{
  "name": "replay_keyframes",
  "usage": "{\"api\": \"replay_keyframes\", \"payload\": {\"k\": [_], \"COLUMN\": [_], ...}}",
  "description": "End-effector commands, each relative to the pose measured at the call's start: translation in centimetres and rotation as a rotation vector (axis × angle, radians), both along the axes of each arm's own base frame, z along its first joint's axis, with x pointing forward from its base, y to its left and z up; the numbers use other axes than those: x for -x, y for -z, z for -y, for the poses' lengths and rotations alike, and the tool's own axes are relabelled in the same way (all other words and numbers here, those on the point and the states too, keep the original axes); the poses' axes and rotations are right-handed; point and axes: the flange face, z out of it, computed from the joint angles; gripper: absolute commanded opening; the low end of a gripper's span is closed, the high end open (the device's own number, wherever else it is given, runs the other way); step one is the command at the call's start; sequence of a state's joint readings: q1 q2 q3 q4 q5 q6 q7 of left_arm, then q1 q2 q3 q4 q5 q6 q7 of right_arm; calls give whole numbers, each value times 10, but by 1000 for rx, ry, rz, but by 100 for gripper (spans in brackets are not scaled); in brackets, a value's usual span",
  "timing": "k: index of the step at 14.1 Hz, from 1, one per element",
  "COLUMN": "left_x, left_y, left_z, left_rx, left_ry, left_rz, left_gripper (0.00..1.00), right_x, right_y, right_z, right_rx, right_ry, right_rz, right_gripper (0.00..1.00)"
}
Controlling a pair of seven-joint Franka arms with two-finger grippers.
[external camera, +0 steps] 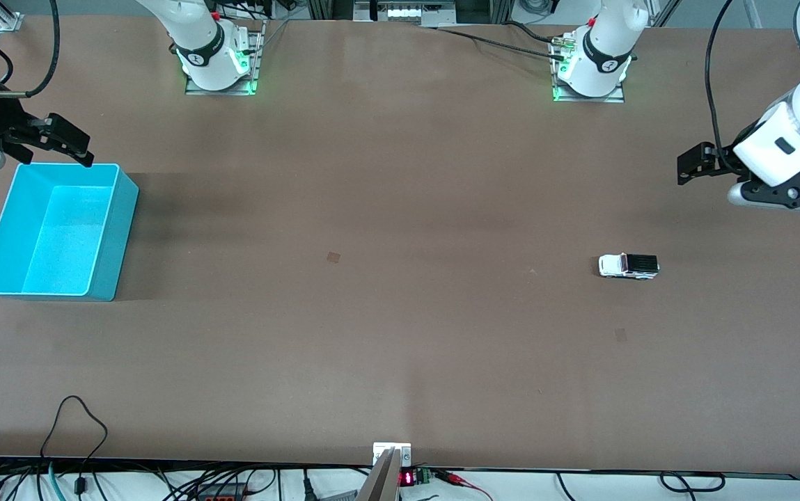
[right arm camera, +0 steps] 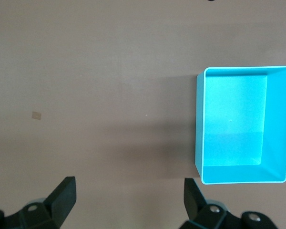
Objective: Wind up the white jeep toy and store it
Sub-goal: 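Move the left gripper over the white toy jeep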
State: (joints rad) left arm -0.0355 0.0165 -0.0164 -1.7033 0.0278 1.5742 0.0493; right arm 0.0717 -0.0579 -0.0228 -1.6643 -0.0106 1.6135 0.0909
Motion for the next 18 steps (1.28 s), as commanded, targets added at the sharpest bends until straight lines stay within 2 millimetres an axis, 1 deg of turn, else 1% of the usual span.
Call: {"api": "replay_keyframes", "payload": {"k": [1,3,5,6,9,11,13,14,16,18], "left_x": [-3,2,-1,-3,-12,-15,-14,-15,-14,-24], "left_y": [8,15,26,32,61,84,117,130,167,203], "left_z": [10,10,10,5,-12,-18,-23,-25,-28,-43], "left_rx": [8,5,21,38,96,115,103,91,85,91], "left_ry": [20,42,153,225,424,524,633,703,872,1047], "left_rz": [-56,-113,-145,-158,-183,-162,-133,-118,-106,-103], "left_gripper": [100,100,100,100,100,100,100,100,100,100], "right_x": [-1,-2,-2,-1,-1,-2,-2,-2,-2,-2], "right_y": [-3,-3,-3,-4,-4,-2,-2,-3,-2,-3], "right_z": [1,1,1,1,1,0,0,0,0,0], "right_rx": [3,3,3,3,3,3,3,3,3,3], "right_ry": [-11,-11,-11,-11,-11,-13,-13,-13,-13,-13], "right_rz": [4,4,5,5,5,2,2,4,2,4], "right_gripper": [100,100,100,100,100,100,100,100,100,100]}}
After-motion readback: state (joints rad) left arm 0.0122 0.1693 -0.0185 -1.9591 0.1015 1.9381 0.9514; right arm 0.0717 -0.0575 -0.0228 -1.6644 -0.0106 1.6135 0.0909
